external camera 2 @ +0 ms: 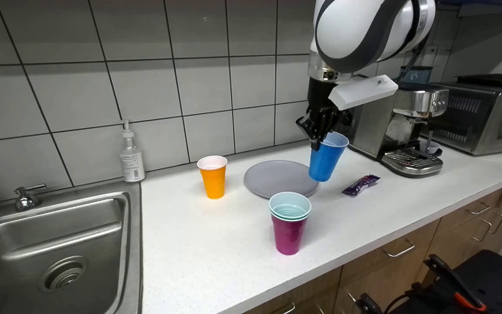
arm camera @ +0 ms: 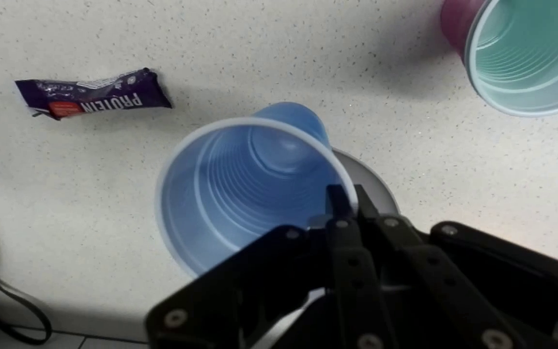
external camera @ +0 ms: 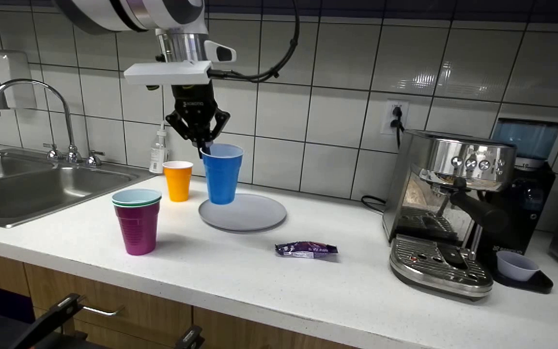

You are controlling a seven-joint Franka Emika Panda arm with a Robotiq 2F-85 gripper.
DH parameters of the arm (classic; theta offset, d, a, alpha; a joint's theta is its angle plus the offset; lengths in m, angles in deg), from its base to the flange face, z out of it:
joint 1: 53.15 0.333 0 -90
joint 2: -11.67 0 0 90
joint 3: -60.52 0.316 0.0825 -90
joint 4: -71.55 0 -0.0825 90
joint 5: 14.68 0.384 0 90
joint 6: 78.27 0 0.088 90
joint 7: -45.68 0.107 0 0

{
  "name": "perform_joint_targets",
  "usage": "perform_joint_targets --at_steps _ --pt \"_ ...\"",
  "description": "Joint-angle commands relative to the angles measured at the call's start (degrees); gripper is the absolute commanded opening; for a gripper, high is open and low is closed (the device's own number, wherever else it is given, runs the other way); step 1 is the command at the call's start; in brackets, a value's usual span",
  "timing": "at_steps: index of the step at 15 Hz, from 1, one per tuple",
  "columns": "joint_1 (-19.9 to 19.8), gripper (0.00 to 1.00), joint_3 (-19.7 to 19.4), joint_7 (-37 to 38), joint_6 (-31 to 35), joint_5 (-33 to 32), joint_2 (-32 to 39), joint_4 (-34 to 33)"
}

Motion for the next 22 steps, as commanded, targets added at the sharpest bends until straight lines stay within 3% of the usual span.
perform_joint_targets --at_steps 1,8,14,22 --pt "1.15 0.01 1.18 -3.38 -2.37 1.98 -5.48 2.63" --pt "3.94 0.01 1.87 -7.29 -6.22 3.13 -8.26 2.25" --pt "7.19 0.01 1.64 -12.04 -10.35 8.07 -8.73 1.38" --pt "9.05 0.01 2.84 -13.57 -12.25 8.45 -11.35 1.66"
